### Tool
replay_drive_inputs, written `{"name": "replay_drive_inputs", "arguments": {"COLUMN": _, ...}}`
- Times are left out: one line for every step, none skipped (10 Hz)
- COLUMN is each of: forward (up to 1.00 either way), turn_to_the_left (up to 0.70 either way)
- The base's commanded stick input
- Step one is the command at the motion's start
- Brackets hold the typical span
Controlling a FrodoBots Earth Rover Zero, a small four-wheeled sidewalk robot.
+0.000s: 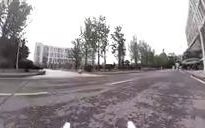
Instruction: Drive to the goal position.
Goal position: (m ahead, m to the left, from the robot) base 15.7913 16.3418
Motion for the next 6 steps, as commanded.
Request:
{"name": "replay_drive_inputs", "arguments": {"forward": 0.6, "turn_to_the_left": 0.15}}
{"name": "replay_drive_inputs", "arguments": {"forward": 0.6, "turn_to_the_left": 0.15}}
{"name": "replay_drive_inputs", "arguments": {"forward": 0.6, "turn_to_the_left": 0.15}}
{"name": "replay_drive_inputs", "arguments": {"forward": 0.6, "turn_to_the_left": 0.15}}
{"name": "replay_drive_inputs", "arguments": {"forward": 0.6, "turn_to_the_left": 0.15}}
{"name": "replay_drive_inputs", "arguments": {"forward": 0.6, "turn_to_the_left": 0.15}}
